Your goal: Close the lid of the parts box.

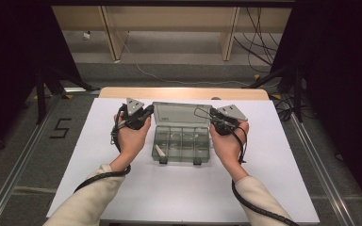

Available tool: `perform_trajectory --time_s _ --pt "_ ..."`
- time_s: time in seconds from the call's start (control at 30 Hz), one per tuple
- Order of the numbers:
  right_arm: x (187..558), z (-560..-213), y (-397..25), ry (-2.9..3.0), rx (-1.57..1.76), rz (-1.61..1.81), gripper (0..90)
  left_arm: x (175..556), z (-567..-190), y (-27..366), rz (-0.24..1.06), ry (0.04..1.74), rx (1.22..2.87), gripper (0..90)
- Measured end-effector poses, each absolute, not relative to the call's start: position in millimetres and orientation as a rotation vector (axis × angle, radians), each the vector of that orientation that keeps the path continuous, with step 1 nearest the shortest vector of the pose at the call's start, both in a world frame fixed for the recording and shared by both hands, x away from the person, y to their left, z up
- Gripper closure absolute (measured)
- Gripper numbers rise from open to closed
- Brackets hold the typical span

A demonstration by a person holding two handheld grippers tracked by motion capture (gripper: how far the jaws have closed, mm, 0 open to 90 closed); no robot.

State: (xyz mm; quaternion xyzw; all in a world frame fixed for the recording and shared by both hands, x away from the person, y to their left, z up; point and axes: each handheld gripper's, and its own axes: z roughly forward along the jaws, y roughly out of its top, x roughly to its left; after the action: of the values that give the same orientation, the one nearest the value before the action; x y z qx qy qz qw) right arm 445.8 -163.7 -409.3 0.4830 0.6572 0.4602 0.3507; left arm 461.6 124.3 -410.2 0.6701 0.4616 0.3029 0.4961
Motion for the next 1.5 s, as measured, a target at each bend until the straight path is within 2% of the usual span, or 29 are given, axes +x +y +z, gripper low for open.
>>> perform_trajectory --time_s 1.5 --pt "424 -415 -165 1.74 1.203 1.178 86.6 443 -417 126 0.763 1.061 1.647 88.3"
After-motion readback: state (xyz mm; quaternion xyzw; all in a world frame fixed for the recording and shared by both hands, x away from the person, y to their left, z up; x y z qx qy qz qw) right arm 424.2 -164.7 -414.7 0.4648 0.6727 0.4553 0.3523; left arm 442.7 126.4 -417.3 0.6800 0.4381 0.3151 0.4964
